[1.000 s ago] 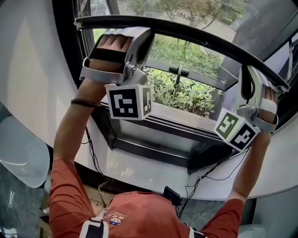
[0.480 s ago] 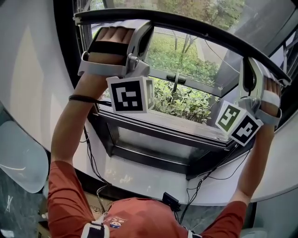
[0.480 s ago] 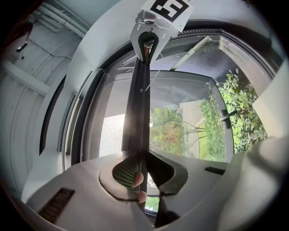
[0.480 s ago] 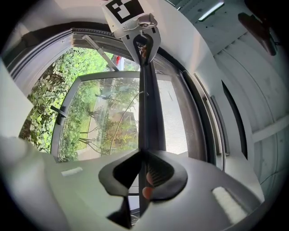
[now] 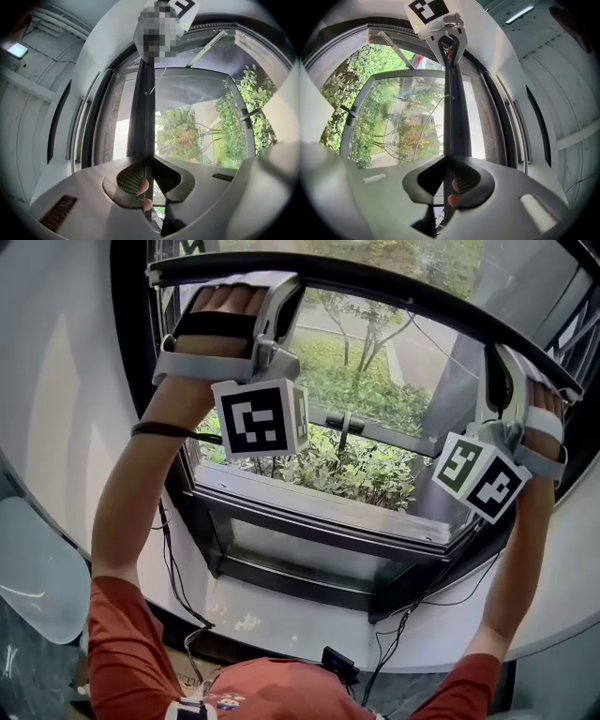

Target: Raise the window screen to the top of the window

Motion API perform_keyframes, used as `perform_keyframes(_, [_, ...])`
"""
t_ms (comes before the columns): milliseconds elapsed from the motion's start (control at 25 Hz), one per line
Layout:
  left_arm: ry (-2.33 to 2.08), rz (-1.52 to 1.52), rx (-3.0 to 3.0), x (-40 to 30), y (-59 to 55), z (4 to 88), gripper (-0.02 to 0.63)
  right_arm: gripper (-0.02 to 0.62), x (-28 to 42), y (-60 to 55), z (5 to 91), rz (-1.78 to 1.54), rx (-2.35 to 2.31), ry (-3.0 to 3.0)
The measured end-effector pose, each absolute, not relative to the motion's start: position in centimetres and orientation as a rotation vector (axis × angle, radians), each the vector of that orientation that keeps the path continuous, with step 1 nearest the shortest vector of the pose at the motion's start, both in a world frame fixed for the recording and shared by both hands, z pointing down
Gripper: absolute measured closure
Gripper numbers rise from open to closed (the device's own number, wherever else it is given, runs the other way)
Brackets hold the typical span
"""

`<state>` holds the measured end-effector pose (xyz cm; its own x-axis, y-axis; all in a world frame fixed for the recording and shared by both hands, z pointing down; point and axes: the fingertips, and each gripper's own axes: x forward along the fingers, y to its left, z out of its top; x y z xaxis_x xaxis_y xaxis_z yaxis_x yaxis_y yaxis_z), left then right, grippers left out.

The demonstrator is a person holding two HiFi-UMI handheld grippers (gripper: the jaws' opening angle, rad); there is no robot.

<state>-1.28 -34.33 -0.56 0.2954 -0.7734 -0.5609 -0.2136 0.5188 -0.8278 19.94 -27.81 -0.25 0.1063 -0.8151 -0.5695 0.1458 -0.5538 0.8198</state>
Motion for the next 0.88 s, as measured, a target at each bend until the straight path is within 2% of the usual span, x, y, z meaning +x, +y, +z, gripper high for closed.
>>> perform_keyframes(600, [1.244, -0.486, -0.981, -1.0, -34.4, -3.3, 0.549, 0.543, 20.2, -27.7, -3.1, -1.576, 1.637, -0.665])
perform_keyframes(880, [1.290, -0.439, -0.958, -1.4, -33.3, -9.3, 0.568, 0.554, 19.8, -26.5, -9.3, -1.520, 1.647, -0.718])
